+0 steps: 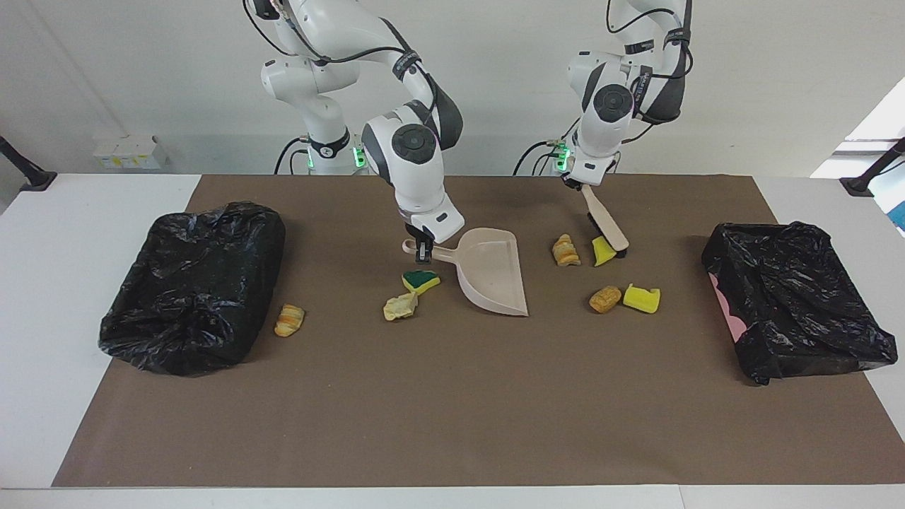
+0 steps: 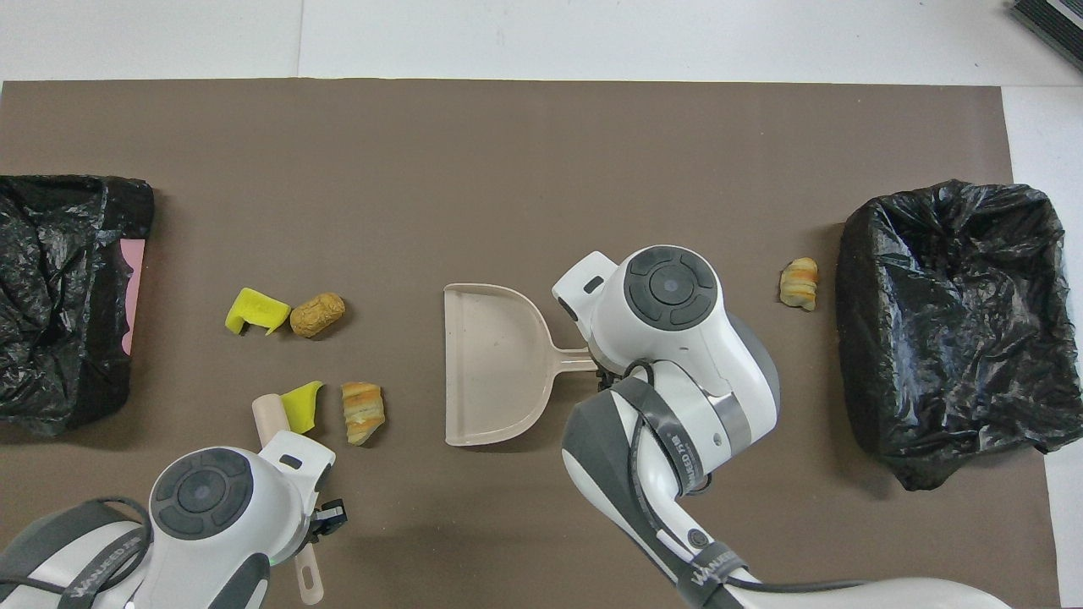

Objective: Sweep and dump trash in bin

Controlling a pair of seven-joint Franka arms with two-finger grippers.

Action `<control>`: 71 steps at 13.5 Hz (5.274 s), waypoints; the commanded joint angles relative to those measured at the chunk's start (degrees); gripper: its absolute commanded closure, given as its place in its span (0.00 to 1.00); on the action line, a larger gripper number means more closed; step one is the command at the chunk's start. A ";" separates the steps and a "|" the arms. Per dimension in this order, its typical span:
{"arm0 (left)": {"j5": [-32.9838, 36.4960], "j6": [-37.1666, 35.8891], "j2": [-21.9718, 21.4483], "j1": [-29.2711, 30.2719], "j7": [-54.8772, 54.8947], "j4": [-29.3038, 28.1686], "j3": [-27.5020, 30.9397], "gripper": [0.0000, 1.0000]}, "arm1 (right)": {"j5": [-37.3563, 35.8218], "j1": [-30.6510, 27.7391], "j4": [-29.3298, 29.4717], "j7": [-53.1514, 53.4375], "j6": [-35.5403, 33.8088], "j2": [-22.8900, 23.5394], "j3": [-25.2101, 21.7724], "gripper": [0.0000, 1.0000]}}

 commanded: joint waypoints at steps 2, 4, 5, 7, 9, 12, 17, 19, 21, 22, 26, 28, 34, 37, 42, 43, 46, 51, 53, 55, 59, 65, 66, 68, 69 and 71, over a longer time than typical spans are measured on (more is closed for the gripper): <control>-4.75 4.01 0.87 -2.62 -0.59 0.01 0.67 1.00 | -0.73 -0.07 -2.17 1.39 2.66 -0.90 0.51 1.00; -7.39 7.34 2.89 -4.38 0.10 0.18 0.67 1.00 | -0.82 0.02 -2.17 1.56 3.19 -0.90 0.51 1.00; -8.79 10.40 4.29 -4.82 0.89 0.71 0.67 1.00 | -0.56 -0.15 -2.34 3.04 3.19 -0.72 0.60 1.00; -11.26 11.92 7.02 -5.26 4.57 3.42 0.50 1.00 | -0.56 -0.50 -2.69 2.88 3.28 -0.72 0.60 1.00; -14.94 13.85 8.78 -7.37 7.04 5.54 0.50 1.00 | -0.04 -0.59 -3.31 3.23 3.19 -0.90 0.60 1.00; -17.59 17.73 11.85 -10.80 7.84 9.48 0.41 1.00 | 0.32 -0.77 -4.27 3.93 3.36 -0.72 0.69 1.00; -18.12 16.33 14.59 -13.27 15.13 14.95 0.49 1.00 | 0.50 -0.59 -4.28 5.43 3.19 -0.72 0.69 1.00; -18.12 12.14 13.97 -12.04 16.89 18.01 1.19 1.00 | 0.41 -0.33 -3.84 5.08 3.10 -0.72 0.60 1.00; -15.51 5.10 13.89 -7.22 16.72 21.62 1.37 1.00 | 0.41 -0.24 -3.75 5.26 3.10 -0.63 0.60 1.00; -10.70 4.12 13.54 -5.29 16.72 22.07 1.37 1.00 | 0.41 -0.24 -3.75 5.26 3.10 -0.63 0.60 1.00; -0.14 4.19 14.67 3.76 21.88 23.56 1.37 1.00 | 0.32 -0.07 -3.75 6.75 3.10 -0.63 0.60 1.00; 4.19 4.20 16.07 10.16 28.98 24.78 1.37 1.00 | 0.32 0.02 -3.66 7.45 3.19 -0.63 0.69 1.00; 9.74 6.47 20.99 25.83 47.22 25.94 1.37 1.00 | -0.03 1.34 -3.48 10.18 3.36 -0.72 0.60 1.00; 9.83 8.85 21.80 28.04 50.81 23.75 1.37 1.00 | -0.47 1.34 -3.57 10.35 3.19 -0.81 0.69 1.00; 8.78 7.37 20.75 20.95 50.39 20.14 0.93 1.00 | -0.47 2.13 -3.66 12.11 3.01 -0.98 0.69 1.00; 6.86 7.18 20.39 19.01 50.30 19.61 0.93 1.00 | -0.47 2.13 -3.66 12.11 3.01 -0.90 0.60 1.00; 2.90 7.10 19.08 12.69 50.21 18.12 0.85 1.00 | -0.47 2.22 -3.66 12.99 3.19 -0.81 0.60 1.00; -1.94 6.83 17.67 2.39 46.46 17.06 0.76 1.00 | -0.47 2.13 -3.83 13.61 3.01 -0.72 0.60 1.00; -7.20 7.44 17.58 -1.03 43.72 17.15 0.76 1.00 | -0.47 1.87 -4.10 13.61 2.58 -0.81 0.60 1.00; -10.55 7.71 17.66 -3.93 40.21 17.67 0.67 1.00 | -0.47 1.43 -4.54 12.82 2.14 -1.07 0.69 1.00; -12.15 6.84 18.46 -5.45 31.50 21.44 0.84 1.00 | -0.47 1.34 -4.80 10.97 2.05 -1.16 0.60 1.00; -12.15 6.22 16.43 -4.21 20.43 22.95 1.37 1.00 | -0.03 0.55 -6.91 6.58 4.51 -1.78 0.69 1.00; -12.15 6.22 16.43 -4.21 18.85 22.95 1.29 1.00 | 0.14 0.46 -6.91 5.88 4.51 -1.86 0.69 1.00; -12.15 5.95 16.43 -4.21 15.68 22.95 1.37 1.00 | 0.41 -1.03 -6.82 3.33 4.16 -2.74 0.78 1.00; -12.15 5.87 16.43 -4.39 15.06 23.04 1.29 1.00 | 0.41 -1.12 -6.74 2.54 3.72 -3.18 0.78 1.00; -12.06 5.78 16.09 -4.56 12.00 22.86 1.29 1.00 | 0.50 -2.52 -6.47 0.00 3.54 -3.62 0.78 1.00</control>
